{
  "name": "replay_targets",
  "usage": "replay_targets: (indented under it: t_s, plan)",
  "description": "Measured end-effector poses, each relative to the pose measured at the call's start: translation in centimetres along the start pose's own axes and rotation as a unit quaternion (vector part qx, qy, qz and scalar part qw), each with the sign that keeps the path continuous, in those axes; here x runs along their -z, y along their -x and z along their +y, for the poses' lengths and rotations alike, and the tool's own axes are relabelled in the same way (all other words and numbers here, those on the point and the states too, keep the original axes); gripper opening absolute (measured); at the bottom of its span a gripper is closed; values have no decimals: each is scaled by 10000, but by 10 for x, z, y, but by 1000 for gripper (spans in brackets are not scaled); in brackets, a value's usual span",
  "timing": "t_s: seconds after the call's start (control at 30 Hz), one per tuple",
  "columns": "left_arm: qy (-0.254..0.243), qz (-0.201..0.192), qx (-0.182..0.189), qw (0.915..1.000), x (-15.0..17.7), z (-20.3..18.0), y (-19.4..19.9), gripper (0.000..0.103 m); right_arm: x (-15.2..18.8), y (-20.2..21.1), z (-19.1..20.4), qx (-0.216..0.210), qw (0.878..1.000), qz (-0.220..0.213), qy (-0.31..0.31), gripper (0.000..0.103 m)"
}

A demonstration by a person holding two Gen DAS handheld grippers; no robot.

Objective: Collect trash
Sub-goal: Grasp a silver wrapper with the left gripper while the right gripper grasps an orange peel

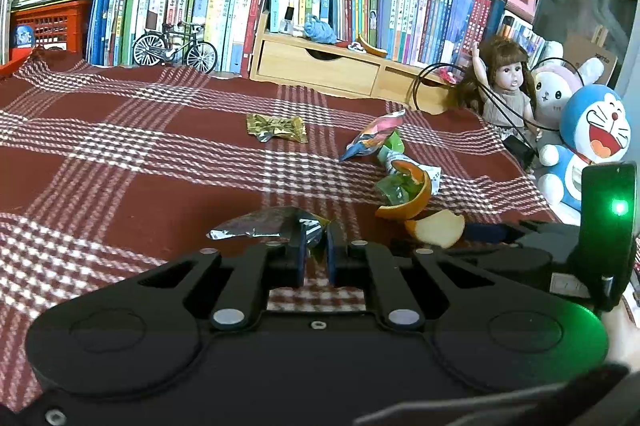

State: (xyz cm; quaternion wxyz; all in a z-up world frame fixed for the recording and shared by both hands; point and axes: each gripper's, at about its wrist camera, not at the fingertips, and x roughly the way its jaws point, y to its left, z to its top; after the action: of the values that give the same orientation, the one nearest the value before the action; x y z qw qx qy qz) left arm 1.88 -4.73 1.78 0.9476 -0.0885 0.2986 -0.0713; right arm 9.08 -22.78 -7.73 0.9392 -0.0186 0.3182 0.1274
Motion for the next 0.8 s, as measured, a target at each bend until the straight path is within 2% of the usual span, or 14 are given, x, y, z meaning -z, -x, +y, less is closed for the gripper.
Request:
replay_targets:
  t_s: [0.07,0.23,0.57,0.8]
  plan:
    - [-34,-18,19,10000,2,3,5,9,1,6,3,-43,10000,-73,14,63]
    - [-77,-50,78,9999,6,7,17,9,4,20,9,-102,9996,-282,12,51]
    - [-309,-67,198,9993,26,12,62,9,28,76,29,-505,9961,-714,-56,48]
    - [-379,90,370,9986,49,13,105,9,55,124,53,-862,9928,-818,163,48]
